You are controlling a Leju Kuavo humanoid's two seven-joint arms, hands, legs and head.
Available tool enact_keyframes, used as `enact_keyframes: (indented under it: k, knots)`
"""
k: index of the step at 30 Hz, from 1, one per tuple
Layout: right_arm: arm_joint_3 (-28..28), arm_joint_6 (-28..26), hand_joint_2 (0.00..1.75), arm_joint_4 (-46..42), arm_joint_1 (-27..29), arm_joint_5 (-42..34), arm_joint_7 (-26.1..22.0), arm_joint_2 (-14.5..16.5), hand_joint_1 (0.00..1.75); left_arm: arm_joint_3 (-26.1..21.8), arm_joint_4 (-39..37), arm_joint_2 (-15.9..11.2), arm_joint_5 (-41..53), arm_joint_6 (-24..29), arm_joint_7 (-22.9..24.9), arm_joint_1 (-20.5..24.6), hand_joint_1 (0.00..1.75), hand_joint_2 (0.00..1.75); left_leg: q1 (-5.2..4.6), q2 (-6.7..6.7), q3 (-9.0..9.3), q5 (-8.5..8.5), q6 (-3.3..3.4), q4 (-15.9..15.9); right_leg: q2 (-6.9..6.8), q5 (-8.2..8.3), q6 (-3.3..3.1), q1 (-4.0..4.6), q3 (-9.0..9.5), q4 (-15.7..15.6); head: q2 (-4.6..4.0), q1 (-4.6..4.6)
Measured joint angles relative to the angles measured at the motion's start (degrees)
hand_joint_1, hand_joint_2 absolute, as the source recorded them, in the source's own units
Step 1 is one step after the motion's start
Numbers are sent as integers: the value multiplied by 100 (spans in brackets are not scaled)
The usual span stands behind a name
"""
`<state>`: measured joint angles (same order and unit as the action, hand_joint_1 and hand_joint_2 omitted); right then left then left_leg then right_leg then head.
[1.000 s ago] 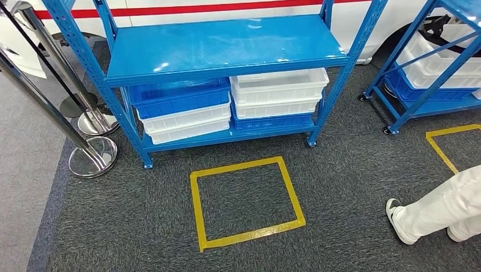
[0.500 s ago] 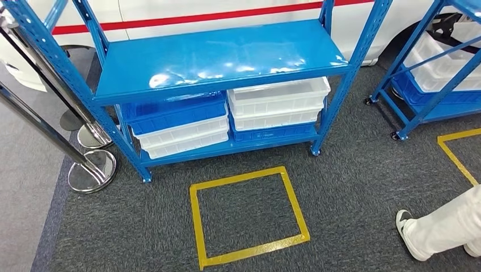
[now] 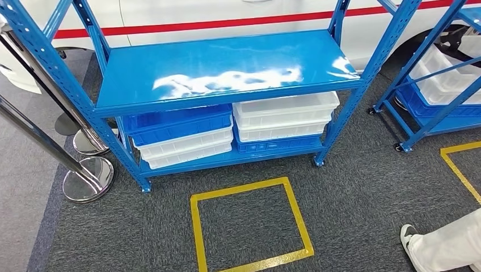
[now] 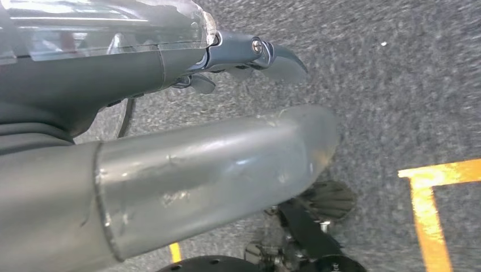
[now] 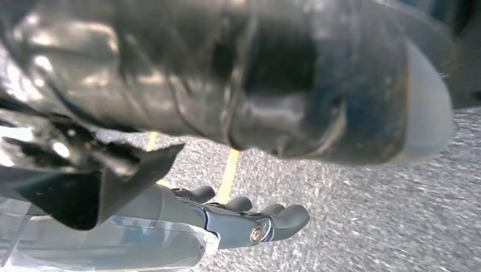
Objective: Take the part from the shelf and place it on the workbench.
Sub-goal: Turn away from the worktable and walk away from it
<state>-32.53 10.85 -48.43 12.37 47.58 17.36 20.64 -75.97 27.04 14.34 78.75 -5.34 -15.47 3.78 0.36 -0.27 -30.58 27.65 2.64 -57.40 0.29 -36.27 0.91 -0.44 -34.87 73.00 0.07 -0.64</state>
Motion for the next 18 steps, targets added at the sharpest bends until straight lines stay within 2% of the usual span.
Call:
enact_keyframes:
  k: [1, 2, 3, 5, 7, 10, 11, 12, 13, 15, 16, 17, 18]
  knots:
    - [-9, 0, 0, 3, 2, 13, -10, -2, 0, -1, 0, 0, 0, 1, 1, -4, 0, 0, 4, -7, 58, 54, -8, 1, -1, -100, 31, -19, -164, 95, 0, 1]
    - [-19, 0, 0, 8, 5, 23, -20, -3, 0, -1, -1, 1, 1, -1, 2, -13, 0, 0, 11, -14, 129, 113, -22, 0, -3, -96, 57, -34, -251, 39, 0, 1]
    - [-28, 0, 0, 14, 8, 28, -27, -7, 0, -1, -1, 2, 2, -1, 3, -22, 0, 0, 20, -19, 210, 175, -41, 0, -6, 35, 76, -46, -267, -158, 0, 1]
    - [-47, 0, 0, 27, 14, 33, -39, -14, 0, -1, -2, 5, 3, -2, 2, -27, 0, 0, 35, -20, 364, 308, -97, -10, -20, 612, 66, -52, -189, -782, 0, 1]
    - [-60, 1, 0, 42, 10, 33, -42, -17, 0, 0, -2, 7, 2, 0, 3, -8, 0, 0, 31, -22, 447, 430, -178, -8, -35, 966, -17, -26, -126, -1160, 0, -1]
    - [-73, 3, 0, 51, 6, 35, -45, -16, 0, 1, -2, 9, 5, 3, 4, 13, 0, 0, 28, -18, 540, 467, -294, -72, -20, 959, -174, -13, -27, -1246, 0, 3]
    - [-80, 5, 0, 52, 7, 39, -49, -16, 0, 3, -2, 9, 7, 6, 4, 18, 0, 0, 32, -14, 523, 467, -314, -194, -17, 931, -221, -22, 38, -1279, 0, 3]
    - [-93, 8, 0, 54, 6, 45, -54, -15, 0, 5, -2, 9, 8, 9, 4, 25, 0, 0, 38, -9, 431, 512, -330, -386, -19, 902, -260, -24, 106, -1301, 0, 3]
    - [-108, 11, 0, 56, -1, 55, -59, -15, 0, 8, -2, 9, 10, 12, 4, 34, 0, 0, 43, -5, 264, 616, -343, -678, -21, 868, -290, -25, 167, -1319, 0, 4]
    - [-138, 13, 0, 61, -13, 70, -65, -14, 0, 10, -2, 15, 22, 14, 5, 42, 0, 0, 44, -3, -193, 916, -371, -1347, -23, 776, -329, -8, 265, -1326, 0, 4]
    - [-149, 14, 0, 65, -16, 76, -66, -14, 0, 11, -2, 19, 28, 14, 6, 36, 0, 0, 43, -3, -394, 1031, -377, -1561, -18, 723, -337, 5, 321, -1326, 0, 4]
    - [-159, 14, 0, 69, -16, 80, -65, -14, 0, 11, -2, 22, 32, 15, 7, 25, 0, 0, 39, -4, -520, 1047, -367, -1596, -10, 664, -342, 20, 393, -1326, 0, 4]
    - [-169, 14, 0, 74, -14, 83, -64, -14, 0, 10, -2, 24, 33, 16, 8, 14, 0, 0, 31, -4, -569, 940, -339, -1453, -3, 601, -343, 36, 478, -1327, 0, 4]
